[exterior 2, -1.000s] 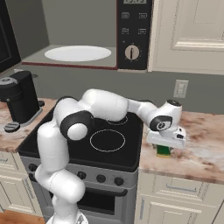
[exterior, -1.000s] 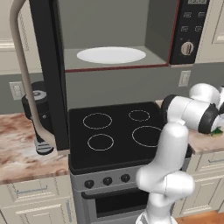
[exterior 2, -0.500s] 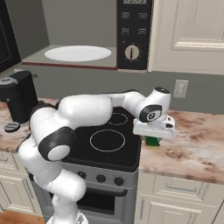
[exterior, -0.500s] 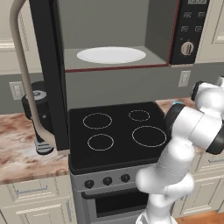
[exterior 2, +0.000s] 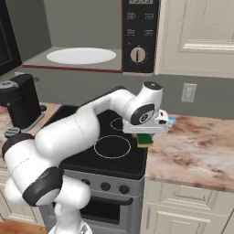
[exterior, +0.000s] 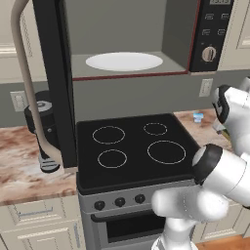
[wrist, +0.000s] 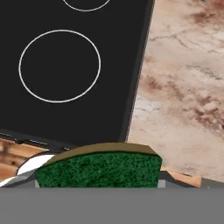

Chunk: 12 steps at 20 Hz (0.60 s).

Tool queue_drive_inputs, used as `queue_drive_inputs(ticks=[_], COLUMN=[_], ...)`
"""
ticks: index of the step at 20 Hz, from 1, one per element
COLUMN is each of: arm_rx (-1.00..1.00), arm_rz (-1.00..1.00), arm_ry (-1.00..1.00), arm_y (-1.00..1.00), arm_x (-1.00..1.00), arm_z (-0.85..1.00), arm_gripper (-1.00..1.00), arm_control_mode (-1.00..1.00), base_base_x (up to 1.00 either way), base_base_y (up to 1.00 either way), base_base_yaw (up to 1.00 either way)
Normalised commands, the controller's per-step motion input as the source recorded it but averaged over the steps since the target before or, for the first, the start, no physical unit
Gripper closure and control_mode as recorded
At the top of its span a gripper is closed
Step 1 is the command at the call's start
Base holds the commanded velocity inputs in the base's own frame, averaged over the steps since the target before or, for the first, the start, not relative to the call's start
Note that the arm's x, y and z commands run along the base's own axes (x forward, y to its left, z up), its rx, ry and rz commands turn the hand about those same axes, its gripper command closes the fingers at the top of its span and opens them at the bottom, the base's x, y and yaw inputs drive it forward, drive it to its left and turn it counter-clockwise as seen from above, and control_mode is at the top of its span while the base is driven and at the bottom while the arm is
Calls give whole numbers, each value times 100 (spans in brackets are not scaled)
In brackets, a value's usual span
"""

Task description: Place the sponge inside the microwave to prepare for sanitizing.

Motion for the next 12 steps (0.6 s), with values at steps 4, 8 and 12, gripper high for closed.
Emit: queue_drive_inputs(ticks=[4,8,12], arm_rx=[0,0,0], arm_rz=[3,0,0], arm_ry=[-9,-4,-5], arm_y=[56,57,58], arm_x=[-6,-2,0], arm_z=[56,62,59], arm_gripper=[100,100,100], arm_control_mode=[-100,-100,-100], base_base_x=[0,0,0], base_base_y=[0,0,0], base_base_yaw=[0,0,0])
